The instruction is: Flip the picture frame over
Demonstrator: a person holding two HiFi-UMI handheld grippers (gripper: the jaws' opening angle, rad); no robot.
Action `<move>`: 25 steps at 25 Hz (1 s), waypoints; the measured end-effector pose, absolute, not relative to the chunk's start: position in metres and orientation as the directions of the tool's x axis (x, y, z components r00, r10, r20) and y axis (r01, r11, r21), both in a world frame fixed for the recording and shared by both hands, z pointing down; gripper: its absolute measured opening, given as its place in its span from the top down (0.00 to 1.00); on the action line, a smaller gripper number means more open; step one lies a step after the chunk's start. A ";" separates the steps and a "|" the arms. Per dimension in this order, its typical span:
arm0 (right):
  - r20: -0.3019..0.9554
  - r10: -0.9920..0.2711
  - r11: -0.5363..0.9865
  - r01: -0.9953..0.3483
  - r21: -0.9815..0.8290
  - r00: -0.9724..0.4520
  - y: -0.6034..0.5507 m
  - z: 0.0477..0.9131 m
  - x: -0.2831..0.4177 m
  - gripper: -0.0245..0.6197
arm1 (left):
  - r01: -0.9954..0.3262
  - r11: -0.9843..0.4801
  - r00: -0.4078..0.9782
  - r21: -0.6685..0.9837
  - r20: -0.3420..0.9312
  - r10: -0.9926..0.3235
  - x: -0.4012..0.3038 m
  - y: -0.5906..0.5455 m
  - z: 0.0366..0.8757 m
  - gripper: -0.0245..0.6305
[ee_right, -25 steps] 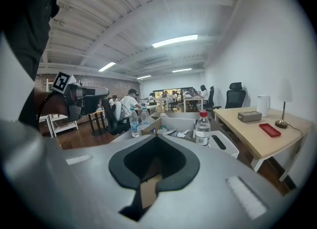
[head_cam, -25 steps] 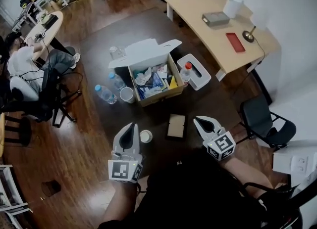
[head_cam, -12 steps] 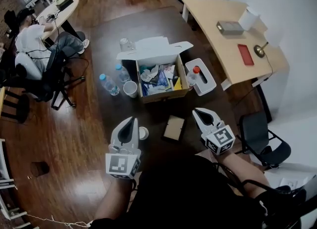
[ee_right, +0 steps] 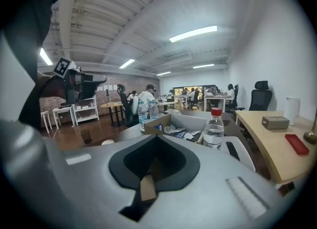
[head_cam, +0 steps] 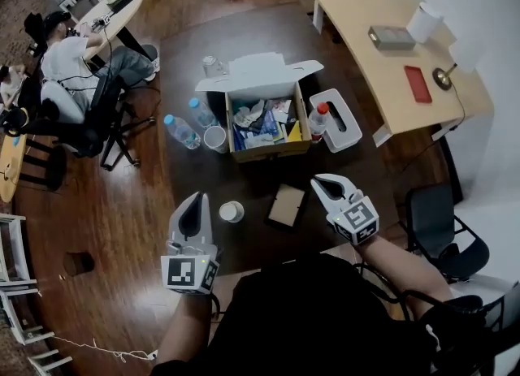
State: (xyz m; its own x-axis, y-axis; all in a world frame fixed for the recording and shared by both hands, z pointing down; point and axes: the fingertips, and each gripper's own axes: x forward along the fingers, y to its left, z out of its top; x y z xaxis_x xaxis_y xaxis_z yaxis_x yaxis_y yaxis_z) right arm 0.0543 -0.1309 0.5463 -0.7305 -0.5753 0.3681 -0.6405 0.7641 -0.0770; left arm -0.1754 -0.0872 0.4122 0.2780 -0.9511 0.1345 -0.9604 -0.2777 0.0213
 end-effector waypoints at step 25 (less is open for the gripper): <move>0.576 -0.365 0.856 -0.507 -0.100 -0.731 -0.130 0.661 0.031 0.96 | -0.980 -0.201 0.199 0.009 0.176 -0.964 -0.190 -0.055 0.421 0.96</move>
State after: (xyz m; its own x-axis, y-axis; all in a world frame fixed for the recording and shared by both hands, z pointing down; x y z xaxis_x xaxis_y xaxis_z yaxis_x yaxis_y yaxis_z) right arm 0.0313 -0.1298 0.6609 -0.7312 -0.3654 0.5760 -0.5070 0.8561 -0.1005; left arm -0.1900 -0.0555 0.4206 0.1992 -0.9641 0.1757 -0.9796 -0.2008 0.0093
